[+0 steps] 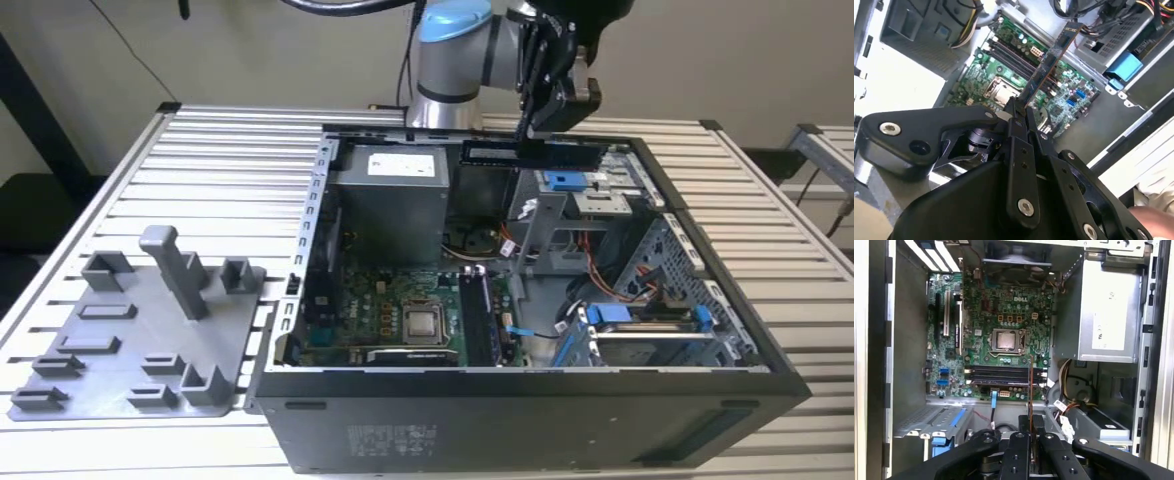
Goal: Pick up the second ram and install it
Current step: 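Pick up the second ram and move it above second insertion slot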
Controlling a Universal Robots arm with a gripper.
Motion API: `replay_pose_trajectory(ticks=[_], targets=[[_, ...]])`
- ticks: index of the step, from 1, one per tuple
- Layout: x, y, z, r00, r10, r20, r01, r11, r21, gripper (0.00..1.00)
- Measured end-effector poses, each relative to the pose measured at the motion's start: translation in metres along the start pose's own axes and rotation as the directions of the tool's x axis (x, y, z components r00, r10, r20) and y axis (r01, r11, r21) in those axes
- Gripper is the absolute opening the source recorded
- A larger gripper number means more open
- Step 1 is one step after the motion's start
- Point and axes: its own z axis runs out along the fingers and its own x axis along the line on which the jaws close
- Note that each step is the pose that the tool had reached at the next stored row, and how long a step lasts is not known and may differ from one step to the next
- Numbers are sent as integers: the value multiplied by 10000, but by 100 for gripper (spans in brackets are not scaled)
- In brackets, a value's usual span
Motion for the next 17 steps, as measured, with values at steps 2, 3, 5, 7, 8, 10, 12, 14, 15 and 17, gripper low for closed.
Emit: replay_pose_trajectory(ticks=[2, 3, 5, 7, 8, 10, 12, 14, 15, 17], targets=[[-76, 2, 4, 10000, 0, 0, 0, 10000, 0, 14], [-113, 3, 5, 10000, -1, -1, 1, 10000, 0, 14], [-189, 6, 8, 10000, -1, 0, 1, 10000, 0, 14], [-266, 11, 12, 10000, 0, -1, 0, 10000, 0, 14], [-294, 16, 14, 10000, 0, -1, 0, 10000, 0, 14], [-303, 22, 15, 10000, 0, -2, 0, 10000, 5, 14], [-299, 23, 17, 10000, -3, -1, 3, 10000, 13, 14], [-280, 25, 17, 10000, -2, 0, 2, 10000, 16, 14], [-265, 26, 16, 10000, -1, -2, 1, 10000, 17, 14], [-228, 29, 15, 10000, -2, 0, 2, 10000, 26, 14]])
